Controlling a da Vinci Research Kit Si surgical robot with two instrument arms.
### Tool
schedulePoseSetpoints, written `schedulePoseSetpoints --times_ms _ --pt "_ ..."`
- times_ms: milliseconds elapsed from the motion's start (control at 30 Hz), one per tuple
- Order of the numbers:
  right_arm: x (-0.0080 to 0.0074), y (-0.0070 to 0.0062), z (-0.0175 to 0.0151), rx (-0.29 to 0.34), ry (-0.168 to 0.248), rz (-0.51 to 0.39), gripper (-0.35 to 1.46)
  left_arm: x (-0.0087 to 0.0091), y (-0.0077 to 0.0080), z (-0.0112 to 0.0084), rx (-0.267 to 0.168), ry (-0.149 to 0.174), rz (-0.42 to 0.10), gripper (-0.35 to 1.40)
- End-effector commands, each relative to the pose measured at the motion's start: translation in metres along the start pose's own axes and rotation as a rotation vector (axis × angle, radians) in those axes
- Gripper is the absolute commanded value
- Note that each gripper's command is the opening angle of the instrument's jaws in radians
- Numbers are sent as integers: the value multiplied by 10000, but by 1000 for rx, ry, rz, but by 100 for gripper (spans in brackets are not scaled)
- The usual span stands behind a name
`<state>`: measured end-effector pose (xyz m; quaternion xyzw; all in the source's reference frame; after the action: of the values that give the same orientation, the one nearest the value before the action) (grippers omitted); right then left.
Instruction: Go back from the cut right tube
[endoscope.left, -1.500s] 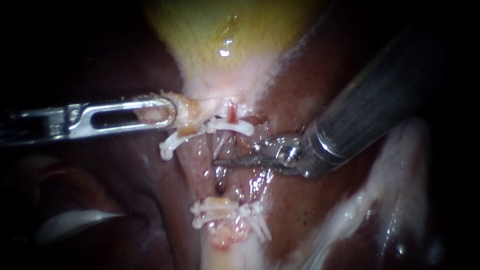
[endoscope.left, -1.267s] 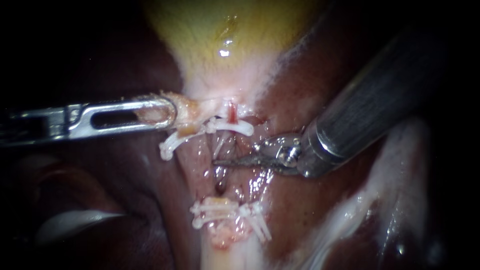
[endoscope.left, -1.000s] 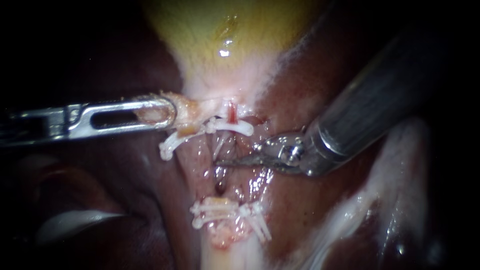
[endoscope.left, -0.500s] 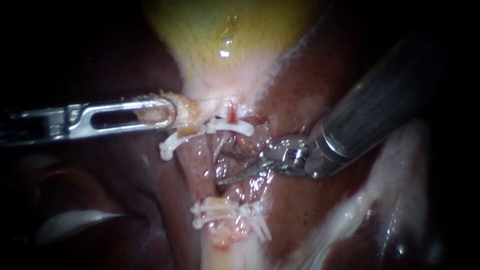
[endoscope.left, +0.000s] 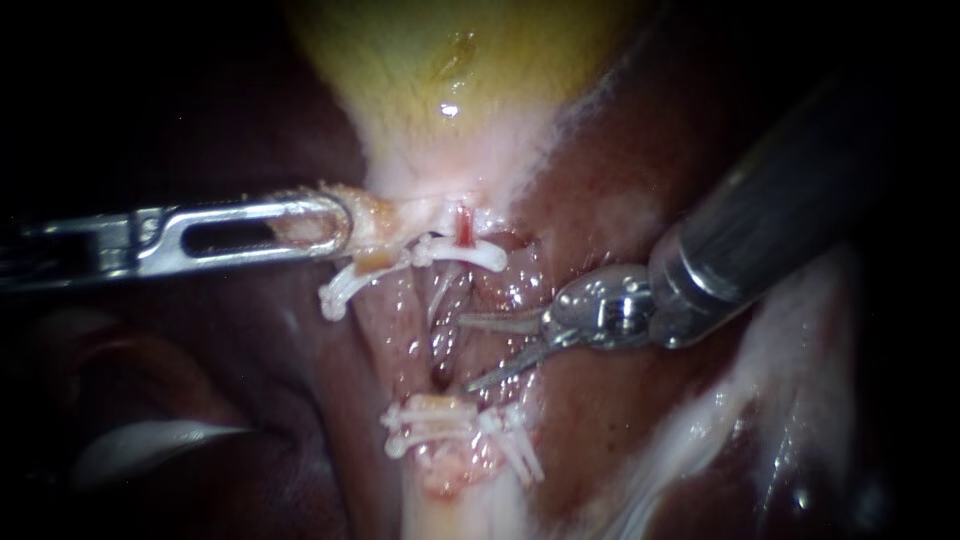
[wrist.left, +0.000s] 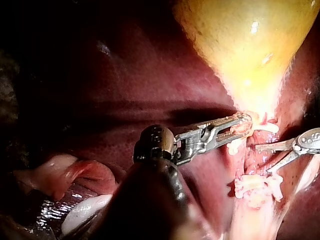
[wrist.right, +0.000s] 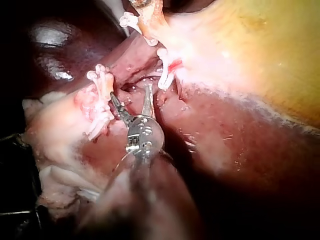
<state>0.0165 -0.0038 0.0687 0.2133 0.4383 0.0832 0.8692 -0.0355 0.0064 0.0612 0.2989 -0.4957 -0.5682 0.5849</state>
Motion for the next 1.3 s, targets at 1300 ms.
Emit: schedulePoseSetpoints --times_ms 1300 --pt "-2 0 -105 -86 24 -38 145 2 18 38 -14 -16 3 -35"
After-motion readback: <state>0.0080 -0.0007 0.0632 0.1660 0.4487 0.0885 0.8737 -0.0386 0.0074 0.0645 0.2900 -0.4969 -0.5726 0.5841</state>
